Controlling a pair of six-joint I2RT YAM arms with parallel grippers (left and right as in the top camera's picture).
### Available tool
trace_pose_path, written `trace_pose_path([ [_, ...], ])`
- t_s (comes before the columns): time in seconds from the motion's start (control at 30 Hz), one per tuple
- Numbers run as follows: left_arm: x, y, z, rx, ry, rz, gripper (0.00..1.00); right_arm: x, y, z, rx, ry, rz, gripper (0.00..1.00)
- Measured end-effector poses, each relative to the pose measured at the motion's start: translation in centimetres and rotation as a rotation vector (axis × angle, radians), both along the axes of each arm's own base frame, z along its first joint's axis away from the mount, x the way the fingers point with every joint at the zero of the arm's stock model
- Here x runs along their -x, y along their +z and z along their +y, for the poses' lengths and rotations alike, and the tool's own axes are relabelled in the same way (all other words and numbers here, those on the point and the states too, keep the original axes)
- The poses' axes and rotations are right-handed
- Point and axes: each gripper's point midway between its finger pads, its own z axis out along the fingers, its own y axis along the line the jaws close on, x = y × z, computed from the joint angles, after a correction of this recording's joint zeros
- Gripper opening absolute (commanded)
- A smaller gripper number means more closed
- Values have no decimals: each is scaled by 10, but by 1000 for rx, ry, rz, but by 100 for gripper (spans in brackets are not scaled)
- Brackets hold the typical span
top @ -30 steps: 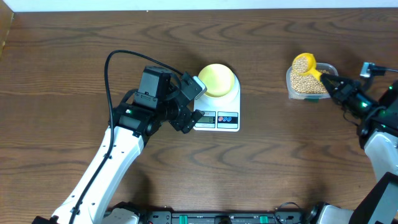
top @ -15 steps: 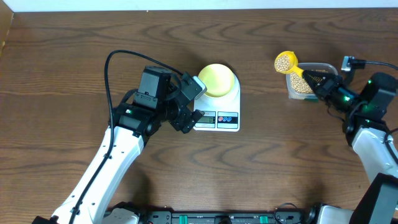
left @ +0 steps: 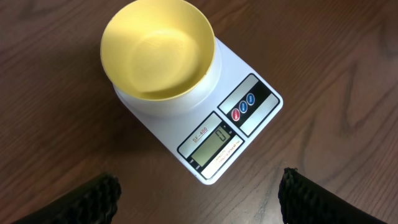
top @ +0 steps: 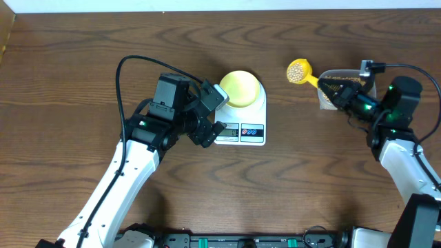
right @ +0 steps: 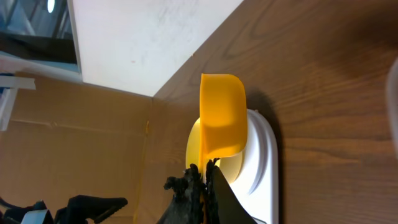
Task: Scoop item into bowl and weigh 50g on scale
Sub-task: 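Carry the scoop left over the yellow bowl with the right gripper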
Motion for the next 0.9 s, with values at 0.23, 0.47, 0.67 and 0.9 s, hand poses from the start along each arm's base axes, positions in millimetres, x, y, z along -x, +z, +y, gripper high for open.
trace_pose_path([
  [0.23, 0, 0, 0, 0, 0, 0, 84, -1, 8, 25, 14, 46, -50, 1],
  [0.47, 0, 0, 0, 0, 0, 0, 84, 1, 13, 47, 24, 89, -86, 1],
  [0.67, 0, 0, 0, 0, 0, 0, 84, 1, 12, 63, 42, 96, -89, 1],
  [0.9, 0, 0, 0, 0, 0, 0, 84, 3, 9, 82, 63, 105, -90, 1],
])
